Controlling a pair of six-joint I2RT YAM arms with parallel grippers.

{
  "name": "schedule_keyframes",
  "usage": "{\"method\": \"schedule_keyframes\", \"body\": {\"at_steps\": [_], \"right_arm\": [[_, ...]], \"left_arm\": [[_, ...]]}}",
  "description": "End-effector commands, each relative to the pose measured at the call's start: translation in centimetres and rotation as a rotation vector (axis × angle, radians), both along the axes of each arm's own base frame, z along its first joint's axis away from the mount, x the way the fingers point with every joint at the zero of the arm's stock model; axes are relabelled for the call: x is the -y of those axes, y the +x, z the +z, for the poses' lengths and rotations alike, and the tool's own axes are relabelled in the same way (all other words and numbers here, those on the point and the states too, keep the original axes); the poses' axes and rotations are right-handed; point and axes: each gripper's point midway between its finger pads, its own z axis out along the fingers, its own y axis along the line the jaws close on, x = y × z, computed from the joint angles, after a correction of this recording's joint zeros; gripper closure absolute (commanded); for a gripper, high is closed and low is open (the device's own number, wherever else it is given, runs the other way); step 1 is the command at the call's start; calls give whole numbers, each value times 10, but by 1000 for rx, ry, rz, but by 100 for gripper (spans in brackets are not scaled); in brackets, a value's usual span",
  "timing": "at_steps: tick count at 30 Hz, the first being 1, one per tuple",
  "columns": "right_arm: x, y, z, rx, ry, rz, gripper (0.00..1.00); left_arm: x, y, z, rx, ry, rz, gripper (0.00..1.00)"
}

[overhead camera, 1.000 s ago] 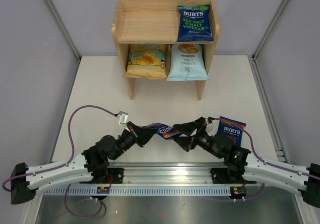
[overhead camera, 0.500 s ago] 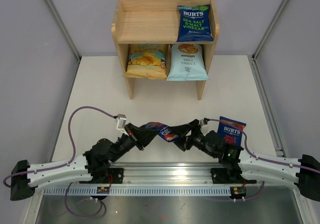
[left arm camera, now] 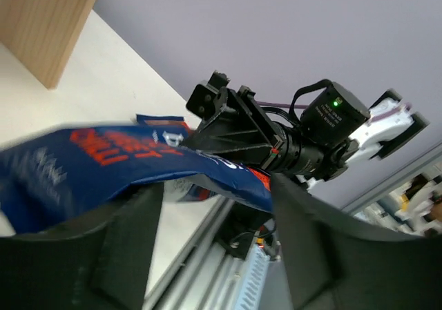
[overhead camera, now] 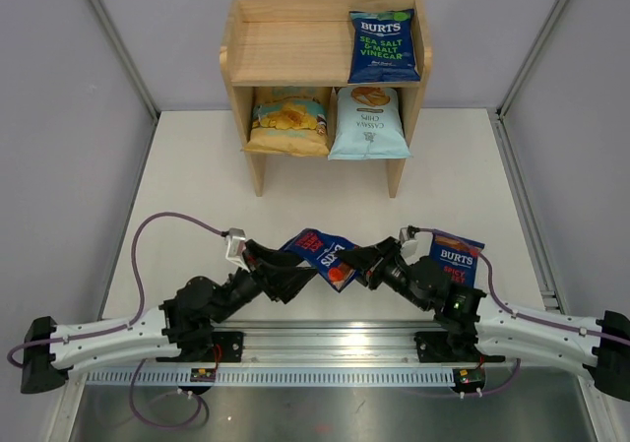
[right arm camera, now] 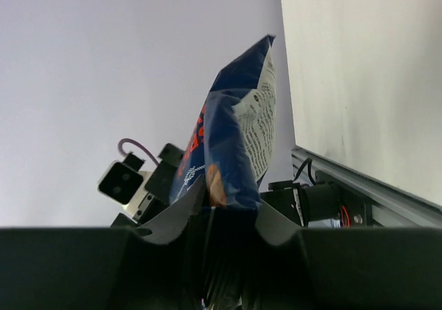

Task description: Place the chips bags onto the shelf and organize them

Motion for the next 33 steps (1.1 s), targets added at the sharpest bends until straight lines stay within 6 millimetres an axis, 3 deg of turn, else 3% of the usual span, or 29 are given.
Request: {"method": "schedule_keyframes", "body": {"at_steps": [1, 4, 7, 12, 18, 19, 20, 26, 30, 31, 33], "right_arm": [[11, 7, 43, 156, 42, -68, 74], [19, 11, 50, 247, 19, -112, 77], [25, 15, 58, 352, -28, -145, 79], [25, 13, 77, 596, -141, -146, 82], [16, -8, 113, 863, -127, -77, 84], [15, -12, 118, 889, -120, -62, 83], [12, -14, 119, 902, -120, -47, 83], [3, -35, 140, 976, -57, 52, 84], [-2, -47, 147, 999, -34, 118, 84], [-3, -46, 143, 984, -51, 130, 84], [-2, -48, 141, 978, -66, 144, 84]], "left_arm": [[-14, 13, -11, -53, 12, 96, 27], [-24, 15, -11, -87, 4, 124, 9], [-37, 16, -9, -150, -31, 152, 1], [-55, 20, -11, -280, -58, 209, 1], [-51, 14, 6, -401, -127, 169, 1], [-50, 14, 3, -401, -111, 169, 1], [-50, 13, 14, -384, -124, 159, 1], [-43, 4, 40, -215, -139, 87, 1], [-45, -5, 59, -110, -212, 36, 11], [-45, -6, 56, -81, -200, 35, 21], [-50, -10, 64, -41, -226, 20, 30]]}}
